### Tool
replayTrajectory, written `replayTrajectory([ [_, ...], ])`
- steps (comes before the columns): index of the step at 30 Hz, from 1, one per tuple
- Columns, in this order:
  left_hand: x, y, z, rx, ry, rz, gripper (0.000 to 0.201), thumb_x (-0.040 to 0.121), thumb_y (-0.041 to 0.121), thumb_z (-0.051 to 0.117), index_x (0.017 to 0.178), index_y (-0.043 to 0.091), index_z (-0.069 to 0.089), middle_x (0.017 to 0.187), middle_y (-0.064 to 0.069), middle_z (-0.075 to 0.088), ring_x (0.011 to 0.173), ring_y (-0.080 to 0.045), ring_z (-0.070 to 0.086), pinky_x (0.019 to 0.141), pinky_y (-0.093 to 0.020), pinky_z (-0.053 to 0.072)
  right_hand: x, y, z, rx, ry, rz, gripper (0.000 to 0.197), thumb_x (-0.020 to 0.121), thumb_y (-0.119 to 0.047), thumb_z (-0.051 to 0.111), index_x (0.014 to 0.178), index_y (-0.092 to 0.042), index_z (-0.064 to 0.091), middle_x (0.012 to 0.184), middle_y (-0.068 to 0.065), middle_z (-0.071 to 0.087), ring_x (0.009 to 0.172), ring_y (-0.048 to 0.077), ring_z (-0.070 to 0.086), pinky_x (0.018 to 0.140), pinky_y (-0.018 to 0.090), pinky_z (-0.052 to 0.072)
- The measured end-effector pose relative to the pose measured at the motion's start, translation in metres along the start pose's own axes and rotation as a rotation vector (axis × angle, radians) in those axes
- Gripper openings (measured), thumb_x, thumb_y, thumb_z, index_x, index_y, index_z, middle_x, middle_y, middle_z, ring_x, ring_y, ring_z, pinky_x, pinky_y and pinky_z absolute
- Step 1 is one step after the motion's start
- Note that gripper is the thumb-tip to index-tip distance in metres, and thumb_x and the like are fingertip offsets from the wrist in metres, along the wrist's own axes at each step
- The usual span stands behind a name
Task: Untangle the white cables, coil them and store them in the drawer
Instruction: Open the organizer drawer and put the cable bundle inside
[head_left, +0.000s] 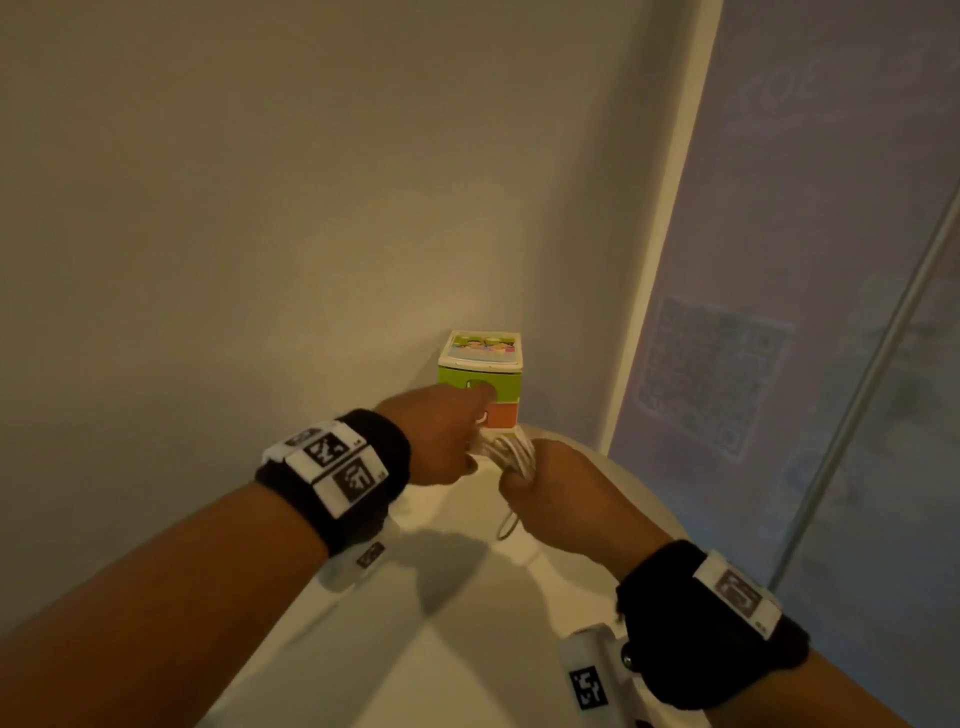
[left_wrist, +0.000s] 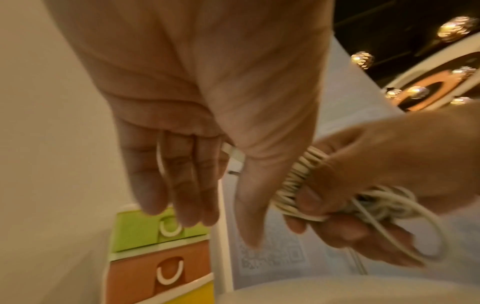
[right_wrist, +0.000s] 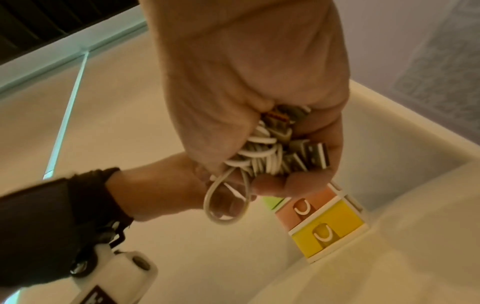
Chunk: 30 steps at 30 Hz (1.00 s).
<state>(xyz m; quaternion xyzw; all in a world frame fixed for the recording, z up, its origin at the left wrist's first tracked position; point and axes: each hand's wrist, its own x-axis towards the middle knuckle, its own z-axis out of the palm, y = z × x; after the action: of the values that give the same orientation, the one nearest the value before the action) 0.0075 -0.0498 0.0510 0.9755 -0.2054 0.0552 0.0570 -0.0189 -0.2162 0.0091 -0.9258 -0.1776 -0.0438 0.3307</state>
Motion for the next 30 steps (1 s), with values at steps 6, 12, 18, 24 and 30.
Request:
replayTrajectory([
  [6,0.034,-0.026,0.008,0.037,-0.097,-0.153,0.057,0.084,0.044,0.063,0.134,0.027,0.042,0.131,-0.004,0.058,0.114,-0.027,0.057,0.089,-0.033,0.045,-0.001,-0.001,-0.017,0.384,0.021,0.217,0.020,0.095,-0.014,0.047,0.078,-0.009,0.058,0.068,0.012,0.056,0.055,0.022,0.051,0.049,0.031,0.043],
  [12,0.063,-0.042,0.030,-0.037,-0.106,-0.171,0.086,0.084,0.043,0.063,0.151,0.033,0.010,0.143,-0.009,0.050,0.123,-0.031,0.054,0.101,-0.037,0.045,0.012,-0.011,-0.033,0.501,0.129,0.268,0.024,0.097,-0.020,0.052,0.079,-0.006,0.059,0.058,0.006,0.057,0.039,0.009,0.051,0.044,0.025,0.046],
  [18,0.080,-0.047,0.040,-0.107,-0.015,-0.160,0.070,0.087,0.039,0.060,0.147,0.026,0.025,0.144,-0.007,0.048,0.124,-0.031,0.052,0.102,-0.039,0.045,0.019,-0.018,-0.040,0.526,0.159,0.281,0.029,0.097,-0.019,0.052,0.073,-0.006,0.061,0.054,0.008,0.059,0.043,0.015,0.053,0.048,0.030,0.049],
  [24,0.090,-0.039,0.041,-0.214,0.141,-0.218,0.038,0.092,0.030,0.050,0.129,0.021,0.049,0.136,-0.007,0.054,0.121,-0.030,0.053,0.100,-0.038,0.045,0.026,-0.028,-0.036,0.528,0.149,0.278,0.030,0.098,-0.018,0.051,0.072,-0.007,0.060,0.051,0.006,0.058,0.041,0.015,0.052,0.045,0.026,0.046],
  [30,0.096,-0.039,0.042,-0.103,0.218,-0.241,0.025,0.091,0.026,0.055,0.114,0.019,0.054,0.117,-0.007,0.062,0.106,-0.030,0.061,0.086,-0.039,0.050,0.034,-0.032,-0.030,0.534,0.141,0.279,0.028,0.098,-0.020,0.052,0.076,-0.007,0.062,0.057,0.010,0.060,0.046,0.018,0.053,0.051,0.031,0.048],
])
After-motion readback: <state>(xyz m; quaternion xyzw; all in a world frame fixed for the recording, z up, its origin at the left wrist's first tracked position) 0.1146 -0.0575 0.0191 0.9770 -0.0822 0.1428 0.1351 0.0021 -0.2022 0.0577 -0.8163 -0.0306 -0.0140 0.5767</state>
